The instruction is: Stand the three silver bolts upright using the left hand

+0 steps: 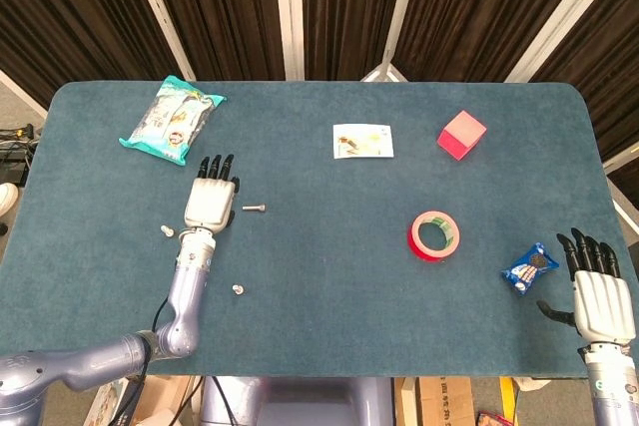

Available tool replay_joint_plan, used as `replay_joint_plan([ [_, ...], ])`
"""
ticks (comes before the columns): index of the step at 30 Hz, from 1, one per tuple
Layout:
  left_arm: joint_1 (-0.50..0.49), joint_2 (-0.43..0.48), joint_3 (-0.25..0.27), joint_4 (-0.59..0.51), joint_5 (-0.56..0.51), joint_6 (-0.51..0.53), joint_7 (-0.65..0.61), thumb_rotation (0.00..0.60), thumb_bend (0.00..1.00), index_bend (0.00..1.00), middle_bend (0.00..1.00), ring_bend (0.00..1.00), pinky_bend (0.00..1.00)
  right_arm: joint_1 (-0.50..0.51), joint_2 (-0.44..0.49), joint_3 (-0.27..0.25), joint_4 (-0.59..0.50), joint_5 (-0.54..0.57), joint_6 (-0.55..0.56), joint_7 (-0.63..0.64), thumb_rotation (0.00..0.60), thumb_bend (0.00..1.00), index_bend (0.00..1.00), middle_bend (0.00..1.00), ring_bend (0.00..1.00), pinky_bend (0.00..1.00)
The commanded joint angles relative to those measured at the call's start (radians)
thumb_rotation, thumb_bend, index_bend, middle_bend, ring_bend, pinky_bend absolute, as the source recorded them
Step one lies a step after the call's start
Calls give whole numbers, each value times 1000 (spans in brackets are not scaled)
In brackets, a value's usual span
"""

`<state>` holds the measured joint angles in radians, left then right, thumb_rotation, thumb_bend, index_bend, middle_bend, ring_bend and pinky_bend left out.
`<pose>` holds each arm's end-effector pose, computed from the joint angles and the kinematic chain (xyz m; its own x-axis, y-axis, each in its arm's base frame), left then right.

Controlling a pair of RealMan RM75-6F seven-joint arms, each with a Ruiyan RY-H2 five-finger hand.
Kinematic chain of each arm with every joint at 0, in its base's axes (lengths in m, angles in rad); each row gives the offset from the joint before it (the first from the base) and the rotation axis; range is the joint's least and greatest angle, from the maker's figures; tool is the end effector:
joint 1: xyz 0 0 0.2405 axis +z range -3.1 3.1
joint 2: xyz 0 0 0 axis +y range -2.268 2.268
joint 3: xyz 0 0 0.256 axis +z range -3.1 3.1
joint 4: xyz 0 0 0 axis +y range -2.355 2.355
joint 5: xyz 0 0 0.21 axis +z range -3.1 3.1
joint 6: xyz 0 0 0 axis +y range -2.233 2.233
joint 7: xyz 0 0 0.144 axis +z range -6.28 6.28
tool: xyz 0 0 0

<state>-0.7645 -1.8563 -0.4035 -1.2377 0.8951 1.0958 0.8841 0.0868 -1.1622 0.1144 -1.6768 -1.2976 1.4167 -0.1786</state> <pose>-0.1290 0.3786 -0.0476 0.6181 0.0971 0.7801 0.7854 -0.1187 -0.6075 -0.3185 -0.1913 0.1479 0.4258 -0.0434 0.9038 -0.8884 0.1697 0.4266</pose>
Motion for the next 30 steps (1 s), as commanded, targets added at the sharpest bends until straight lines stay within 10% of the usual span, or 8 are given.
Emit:
replay_joint_plan([
  [1,-12,-11,8,24,-10,-13,-14,600,417,434,31,0,0,-1,0,2,0,2,3,-1,600,0,115,31,0,0],
  [30,-66,-119,59,256,51,-58,-222,600,443,476,36,0,0,1,-17,8,3,21,7,-27,600,0,115,31,0,0],
])
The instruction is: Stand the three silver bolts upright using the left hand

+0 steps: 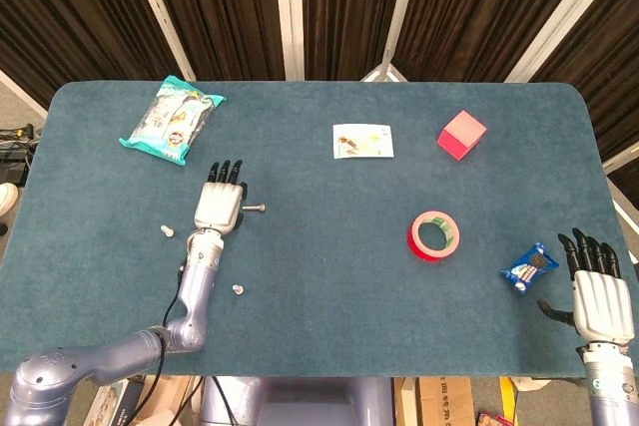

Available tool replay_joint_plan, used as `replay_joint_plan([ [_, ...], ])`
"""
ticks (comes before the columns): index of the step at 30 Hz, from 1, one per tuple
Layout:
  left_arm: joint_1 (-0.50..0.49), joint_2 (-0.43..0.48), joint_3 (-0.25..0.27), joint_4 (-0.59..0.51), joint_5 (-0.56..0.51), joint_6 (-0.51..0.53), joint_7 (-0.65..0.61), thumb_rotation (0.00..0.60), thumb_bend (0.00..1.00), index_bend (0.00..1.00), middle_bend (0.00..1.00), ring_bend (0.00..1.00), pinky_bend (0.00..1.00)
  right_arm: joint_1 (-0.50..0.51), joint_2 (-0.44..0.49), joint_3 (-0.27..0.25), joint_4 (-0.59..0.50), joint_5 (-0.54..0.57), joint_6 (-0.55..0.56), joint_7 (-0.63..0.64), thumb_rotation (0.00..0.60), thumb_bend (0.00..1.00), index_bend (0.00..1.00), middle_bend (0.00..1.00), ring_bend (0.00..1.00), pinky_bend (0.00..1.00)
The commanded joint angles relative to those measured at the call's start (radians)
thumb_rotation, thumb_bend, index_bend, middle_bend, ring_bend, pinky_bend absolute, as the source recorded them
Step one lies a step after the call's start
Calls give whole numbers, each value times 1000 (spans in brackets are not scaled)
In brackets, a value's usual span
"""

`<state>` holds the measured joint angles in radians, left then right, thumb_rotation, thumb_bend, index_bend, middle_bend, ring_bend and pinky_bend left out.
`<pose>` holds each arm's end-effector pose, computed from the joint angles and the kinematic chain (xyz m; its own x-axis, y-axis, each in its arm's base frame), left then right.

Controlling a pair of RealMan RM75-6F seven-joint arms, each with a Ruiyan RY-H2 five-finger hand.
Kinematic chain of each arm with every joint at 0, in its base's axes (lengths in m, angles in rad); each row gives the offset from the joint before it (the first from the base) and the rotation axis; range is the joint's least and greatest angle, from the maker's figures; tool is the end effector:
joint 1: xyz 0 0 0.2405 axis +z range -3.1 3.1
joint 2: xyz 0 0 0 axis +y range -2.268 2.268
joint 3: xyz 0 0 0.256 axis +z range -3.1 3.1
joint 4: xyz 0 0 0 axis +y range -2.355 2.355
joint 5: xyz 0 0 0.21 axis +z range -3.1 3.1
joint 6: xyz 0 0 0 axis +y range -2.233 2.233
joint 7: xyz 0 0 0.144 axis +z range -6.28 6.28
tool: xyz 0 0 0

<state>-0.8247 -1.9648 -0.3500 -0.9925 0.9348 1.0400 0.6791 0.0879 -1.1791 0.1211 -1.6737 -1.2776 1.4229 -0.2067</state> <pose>-0.1385 0.3874 -0.0797 0.5812 0.1171 0.8053 0.8125 -0.1392 -0.5661 -0.3193 -0.1924 0.1451 0.4356 -0.0396 0.8993 -0.8806 0.1881 0.4349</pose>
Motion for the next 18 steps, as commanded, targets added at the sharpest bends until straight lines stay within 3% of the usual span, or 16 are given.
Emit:
replay_joint_plan([
  [1,-6,-15,8,16,17,0,-22,600,443,476,36,0,0,-1,0,1,0,1,2,1,600,0,115,31,0,0],
  [18,-18,-60,10,80,18,14,-27,600,456,504,40,0,0,-1,-3,2,-2,6,1,2,600,0,115,31,0,0],
])
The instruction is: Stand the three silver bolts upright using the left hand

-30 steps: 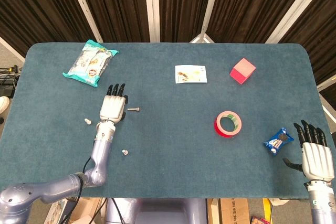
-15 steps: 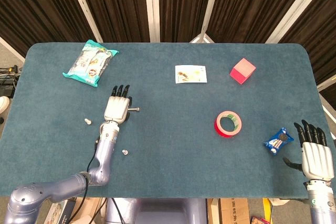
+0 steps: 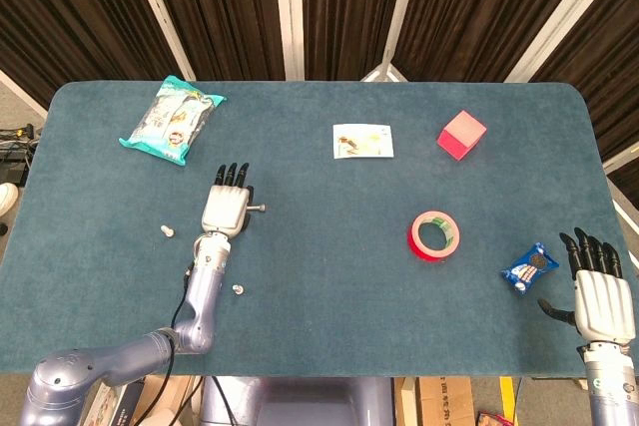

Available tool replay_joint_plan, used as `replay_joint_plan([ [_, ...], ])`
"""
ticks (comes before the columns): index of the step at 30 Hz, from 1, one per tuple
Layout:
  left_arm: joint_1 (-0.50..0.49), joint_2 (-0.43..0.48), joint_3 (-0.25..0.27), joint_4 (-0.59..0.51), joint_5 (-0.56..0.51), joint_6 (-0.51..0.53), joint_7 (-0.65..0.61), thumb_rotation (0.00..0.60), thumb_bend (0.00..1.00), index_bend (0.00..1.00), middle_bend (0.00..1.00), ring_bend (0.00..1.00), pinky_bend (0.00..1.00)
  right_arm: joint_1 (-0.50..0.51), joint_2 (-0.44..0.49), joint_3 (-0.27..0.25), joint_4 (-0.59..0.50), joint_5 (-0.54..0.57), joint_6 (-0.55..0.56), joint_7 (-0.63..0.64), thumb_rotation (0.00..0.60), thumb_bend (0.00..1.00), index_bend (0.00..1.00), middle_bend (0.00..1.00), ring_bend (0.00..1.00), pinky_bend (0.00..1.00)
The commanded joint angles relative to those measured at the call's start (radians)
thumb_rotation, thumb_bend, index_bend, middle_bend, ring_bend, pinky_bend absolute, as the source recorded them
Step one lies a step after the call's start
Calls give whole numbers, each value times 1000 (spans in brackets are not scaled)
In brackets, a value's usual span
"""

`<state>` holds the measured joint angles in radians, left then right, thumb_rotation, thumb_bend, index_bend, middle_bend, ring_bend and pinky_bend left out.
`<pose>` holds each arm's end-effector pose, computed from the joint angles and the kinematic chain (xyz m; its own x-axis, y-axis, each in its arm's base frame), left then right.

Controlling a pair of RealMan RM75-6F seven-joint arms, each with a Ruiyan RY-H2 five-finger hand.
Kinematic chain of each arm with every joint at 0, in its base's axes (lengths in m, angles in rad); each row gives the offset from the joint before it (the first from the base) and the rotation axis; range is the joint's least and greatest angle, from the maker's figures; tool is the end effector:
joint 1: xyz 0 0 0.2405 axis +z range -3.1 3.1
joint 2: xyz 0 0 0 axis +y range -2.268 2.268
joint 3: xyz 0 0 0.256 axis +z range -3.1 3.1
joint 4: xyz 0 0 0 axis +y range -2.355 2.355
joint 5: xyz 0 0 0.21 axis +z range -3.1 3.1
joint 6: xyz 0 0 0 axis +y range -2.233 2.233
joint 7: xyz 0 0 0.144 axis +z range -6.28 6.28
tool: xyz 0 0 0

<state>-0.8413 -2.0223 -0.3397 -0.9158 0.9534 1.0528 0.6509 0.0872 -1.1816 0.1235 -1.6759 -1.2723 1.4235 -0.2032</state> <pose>-0.1354 0.3852 -0.0923 0.5844 0.1038 0.8048 0.8096 -0.1410 -0.5698 -0.3193 -0.1925 0.1447 0.4274 -0.0375 0.9033 -0.8837 0.1938 0.4261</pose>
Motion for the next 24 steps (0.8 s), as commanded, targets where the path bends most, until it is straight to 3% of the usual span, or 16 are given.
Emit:
replay_joint_plan([
  [1,-1,-4,-1,6,-2,1,2,600,457,504,40,0,0,0,-1,0,0,1,1,-1,600,0,115,31,0,0],
  [24,1,-14,27,28,44,31,11,600,509,564,60,0,0,-3,-5,8,-3,10,11,2,600,0,115,31,0,0],
])
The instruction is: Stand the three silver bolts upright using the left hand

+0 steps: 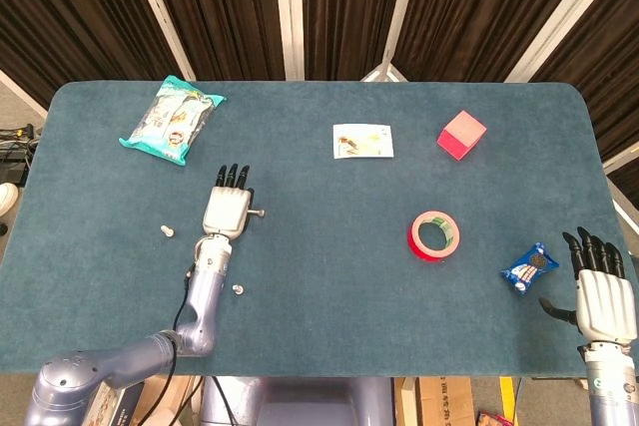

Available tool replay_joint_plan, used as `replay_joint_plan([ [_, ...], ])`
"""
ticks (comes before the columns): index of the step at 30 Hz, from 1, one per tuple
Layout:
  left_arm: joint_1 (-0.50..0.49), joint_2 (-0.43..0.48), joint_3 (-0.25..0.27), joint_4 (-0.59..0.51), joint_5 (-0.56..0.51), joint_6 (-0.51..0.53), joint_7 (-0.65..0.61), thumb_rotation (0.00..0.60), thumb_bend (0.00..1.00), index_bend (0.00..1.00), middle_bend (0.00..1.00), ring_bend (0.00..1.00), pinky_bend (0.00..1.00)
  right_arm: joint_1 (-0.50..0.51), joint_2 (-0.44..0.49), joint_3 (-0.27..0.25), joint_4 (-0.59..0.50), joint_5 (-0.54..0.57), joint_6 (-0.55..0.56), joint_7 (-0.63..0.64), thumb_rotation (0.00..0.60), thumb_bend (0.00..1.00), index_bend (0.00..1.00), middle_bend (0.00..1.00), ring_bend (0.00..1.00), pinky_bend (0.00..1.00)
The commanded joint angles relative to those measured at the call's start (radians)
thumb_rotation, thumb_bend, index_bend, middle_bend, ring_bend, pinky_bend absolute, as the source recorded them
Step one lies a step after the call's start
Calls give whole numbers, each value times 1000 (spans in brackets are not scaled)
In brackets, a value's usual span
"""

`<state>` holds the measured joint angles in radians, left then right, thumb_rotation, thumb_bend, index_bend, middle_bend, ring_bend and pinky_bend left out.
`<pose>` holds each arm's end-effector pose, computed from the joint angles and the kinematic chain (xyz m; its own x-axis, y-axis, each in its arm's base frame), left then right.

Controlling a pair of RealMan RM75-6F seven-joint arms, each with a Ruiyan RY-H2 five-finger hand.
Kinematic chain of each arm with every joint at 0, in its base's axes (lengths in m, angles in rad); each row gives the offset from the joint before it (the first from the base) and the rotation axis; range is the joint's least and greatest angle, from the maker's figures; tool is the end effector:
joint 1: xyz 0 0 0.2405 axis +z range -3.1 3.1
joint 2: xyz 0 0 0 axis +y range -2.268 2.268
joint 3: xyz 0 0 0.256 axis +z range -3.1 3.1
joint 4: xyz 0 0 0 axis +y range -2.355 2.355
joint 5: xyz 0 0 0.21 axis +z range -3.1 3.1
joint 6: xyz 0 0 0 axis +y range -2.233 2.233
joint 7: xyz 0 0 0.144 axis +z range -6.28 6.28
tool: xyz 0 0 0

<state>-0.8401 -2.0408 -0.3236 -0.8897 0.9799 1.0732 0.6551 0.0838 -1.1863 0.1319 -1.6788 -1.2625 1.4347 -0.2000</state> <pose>-0.1351 0.3821 -0.0955 0.6101 0.0785 0.7884 0.7890 -0.1515 -0.5955 -0.3191 -0.1928 0.1460 0.4176 -0.0214 0.9084 -0.8868 0.2082 0.4126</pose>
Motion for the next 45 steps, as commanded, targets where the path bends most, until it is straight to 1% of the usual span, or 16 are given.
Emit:
replay_joint_plan([
  [1,-1,9,23,5,36,22,13,600,509,565,60,0,0,1,-2,0,0,0,-1,-3,600,0,115,31,0,0],
  [6,-4,26,75,21,122,74,47,600,509,568,59,0,0,1,-4,-2,-1,0,-2,-7,600,0,114,31,0,0],
  [13,-14,54,175,72,261,128,123,600,509,568,60,0,0,-1,-4,-4,-8,-2,1,-9,600,0,114,31,0,0],
  [16,-21,66,223,107,320,135,169,600,508,563,60,0,0,0,-3,-3,-9,0,0,-9,600,0,115,31,0,0],
  [18,-31,78,267,140,373,136,225,600,508,566,60,0,0,-1,-3,-3,-9,1,0,-8,600,0,115,31,0,0],
  [21,-39,85,303,167,422,142,279,600,509,578,60,0,0,-1,-4,-1,-9,3,1,-8,600,0,115,31,0,0],
  [25,-47,97,336,181,468,135,337,600,509,582,60,0,0,-1,-3,-1,-12,5,0,-7,600,0,115,31,0,0],
  [30,-50,110,356,183,499,114,395,600,509,578,60,0,0,-3,-1,-1,-15,4,3,-5,600,0,114,31,0,0],
  [45,-37,89,328,208,513,77,421,600,509,552,60,0,0,-3,-1,1,-16,8,3,-6,600,0,115,31,0,0],
])
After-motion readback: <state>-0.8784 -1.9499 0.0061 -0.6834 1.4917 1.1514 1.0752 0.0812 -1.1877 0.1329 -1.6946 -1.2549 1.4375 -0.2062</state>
